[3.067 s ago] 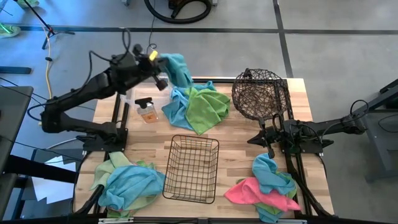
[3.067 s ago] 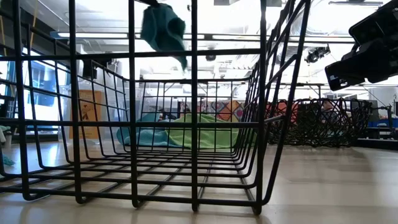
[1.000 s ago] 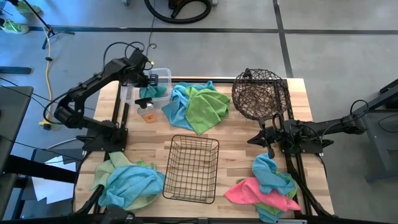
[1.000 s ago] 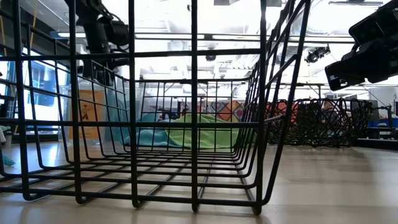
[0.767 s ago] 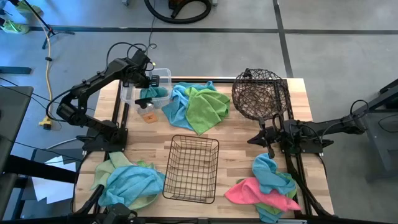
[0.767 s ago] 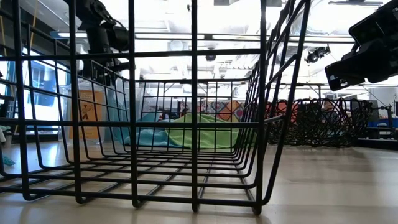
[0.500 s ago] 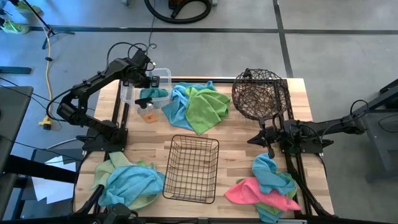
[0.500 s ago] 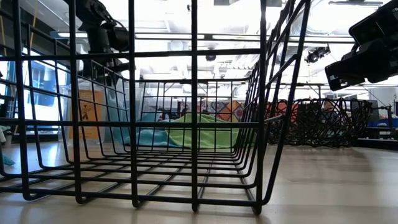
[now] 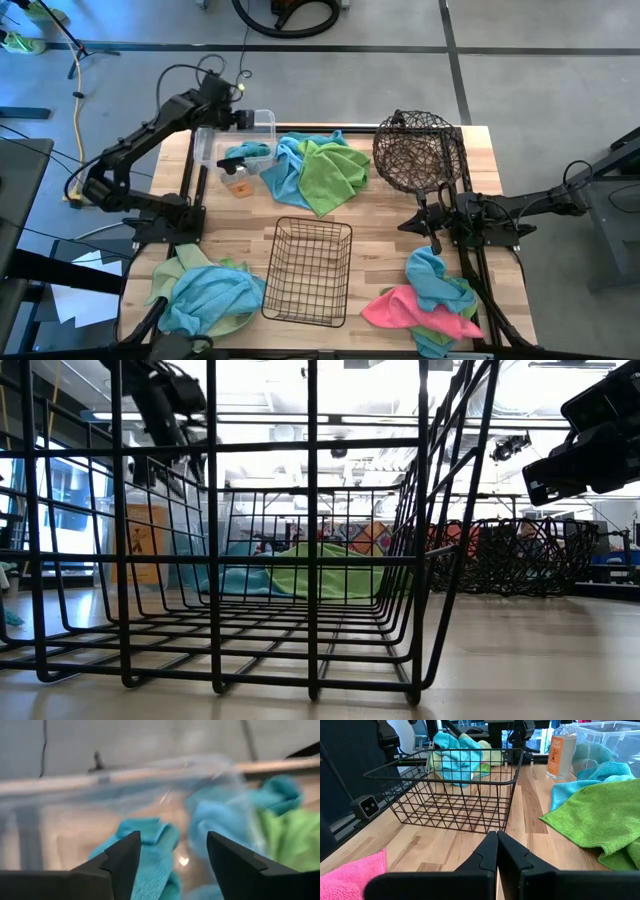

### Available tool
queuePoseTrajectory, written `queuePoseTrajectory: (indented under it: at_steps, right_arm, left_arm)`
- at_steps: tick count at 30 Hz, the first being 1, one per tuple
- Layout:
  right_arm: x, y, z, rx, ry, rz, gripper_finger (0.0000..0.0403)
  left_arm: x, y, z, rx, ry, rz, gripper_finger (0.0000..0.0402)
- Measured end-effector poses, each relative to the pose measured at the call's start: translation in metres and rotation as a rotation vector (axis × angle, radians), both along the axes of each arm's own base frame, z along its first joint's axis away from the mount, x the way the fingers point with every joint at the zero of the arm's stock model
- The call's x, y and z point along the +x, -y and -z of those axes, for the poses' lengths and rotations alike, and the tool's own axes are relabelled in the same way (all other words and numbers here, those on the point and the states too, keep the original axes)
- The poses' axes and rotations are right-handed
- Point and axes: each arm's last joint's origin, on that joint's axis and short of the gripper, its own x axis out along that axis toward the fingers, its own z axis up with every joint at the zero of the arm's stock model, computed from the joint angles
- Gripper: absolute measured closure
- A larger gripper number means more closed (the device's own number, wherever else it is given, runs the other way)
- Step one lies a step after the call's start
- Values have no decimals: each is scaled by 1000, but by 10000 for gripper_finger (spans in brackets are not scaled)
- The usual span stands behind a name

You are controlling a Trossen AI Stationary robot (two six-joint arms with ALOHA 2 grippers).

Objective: Sort microfiber towel by color & place in baskets
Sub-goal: Put the blue microfiber towel into the transparent bin

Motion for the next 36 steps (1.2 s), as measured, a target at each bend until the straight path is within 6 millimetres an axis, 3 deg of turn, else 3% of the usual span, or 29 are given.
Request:
queuePoseTrajectory:
  at_steps: [12, 24, 31, 36]
  right_arm:
    - [0, 0, 0, 0, 0, -1, 402]
    - [0, 0, 0, 0, 0, 0, 402]
    - [0, 0, 0, 0, 0, -1, 402]
    - [0, 0, 0, 0, 0, -1, 402]
  left_arm:
    - [5, 17, -61, 385, 353, 123, 172]
    - [44, 43, -99, 799, 472, 416, 172]
    - [60, 63, -106, 838, 564, 505, 172]
    - [79, 93, -106, 808, 622, 677, 172]
